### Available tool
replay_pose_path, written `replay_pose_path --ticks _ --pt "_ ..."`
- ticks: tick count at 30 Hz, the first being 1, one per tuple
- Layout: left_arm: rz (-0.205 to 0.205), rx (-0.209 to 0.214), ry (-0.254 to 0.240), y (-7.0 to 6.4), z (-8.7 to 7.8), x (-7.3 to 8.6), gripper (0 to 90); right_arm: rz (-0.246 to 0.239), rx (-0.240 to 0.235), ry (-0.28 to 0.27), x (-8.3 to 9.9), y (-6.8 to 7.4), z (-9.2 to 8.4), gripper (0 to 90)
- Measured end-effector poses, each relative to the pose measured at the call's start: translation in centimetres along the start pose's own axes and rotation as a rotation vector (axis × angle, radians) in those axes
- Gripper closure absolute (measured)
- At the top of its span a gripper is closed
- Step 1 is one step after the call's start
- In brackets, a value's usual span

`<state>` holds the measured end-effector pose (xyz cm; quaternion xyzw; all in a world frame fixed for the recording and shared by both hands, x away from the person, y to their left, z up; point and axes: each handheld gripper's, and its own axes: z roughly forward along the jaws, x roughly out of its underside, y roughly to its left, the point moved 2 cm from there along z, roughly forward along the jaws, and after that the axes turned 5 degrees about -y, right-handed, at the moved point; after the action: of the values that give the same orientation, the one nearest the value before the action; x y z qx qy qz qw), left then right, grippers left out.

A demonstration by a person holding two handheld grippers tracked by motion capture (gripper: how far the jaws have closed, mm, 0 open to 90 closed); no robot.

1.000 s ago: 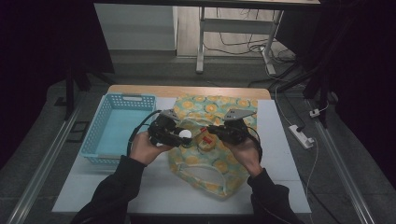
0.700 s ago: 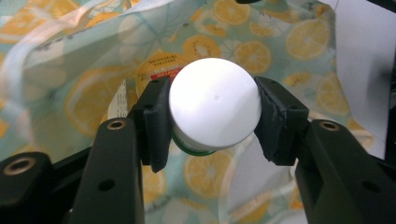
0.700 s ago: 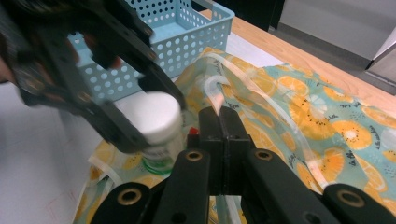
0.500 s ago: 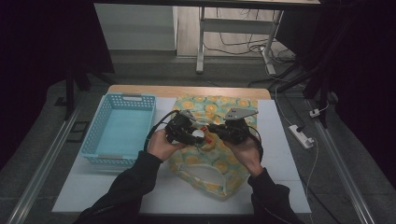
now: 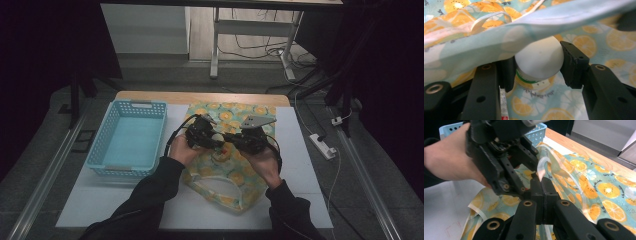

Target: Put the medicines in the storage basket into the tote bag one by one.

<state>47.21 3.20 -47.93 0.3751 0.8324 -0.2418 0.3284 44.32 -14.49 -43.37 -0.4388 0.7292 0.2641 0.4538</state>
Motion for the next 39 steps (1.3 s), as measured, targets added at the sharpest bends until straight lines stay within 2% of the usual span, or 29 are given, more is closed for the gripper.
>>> replay_pose_path --ticks 5,11,19,23,28,31,33,39 --pt "-0.016 -0.001 -0.011 0.5 0.9 -0.1 49.9 -0.008 0.013 0.01 0.2 -0.2 0.1 90.0" --pt "-0.01 -0.006 0.003 0.7 2.0 0.0 49.8 0.003 0.019 0.016 0.5 -0.6 0.1 90.0" --pt "-0.014 0.002 -0.015 0.8 2.4 -0.2 48.8 0.001 0.018 0.021 0.5 -0.5 0.3 90.0" --pt "-0.024 0.017 -0.042 0.7 2.0 -0.3 37.7 -0.002 0.018 0.018 0.5 -0.5 0.2 90.0" --pt "-0.015 0.017 -0.042 0.3 1.3 -0.4 26.9 -0.003 0.015 0.014 0.4 -0.5 0.1 90.0" --pt "-0.017 0.035 -0.044 0.1 0.6 -0.3 23.5 -0.001 0.012 0.013 0.4 -0.5 0.1 90.0" --pt "-0.019 0.027 -0.043 0.0 0.2 -0.2 22.5 -0.001 0.011 0.012 0.3 -0.4 0.0 90.0" --pt "-0.023 0.076 -0.06 -0.5 -1.2 0.1 14.2 -0.001 0.004 0.011 0.2 -0.3 0.1 90.0"
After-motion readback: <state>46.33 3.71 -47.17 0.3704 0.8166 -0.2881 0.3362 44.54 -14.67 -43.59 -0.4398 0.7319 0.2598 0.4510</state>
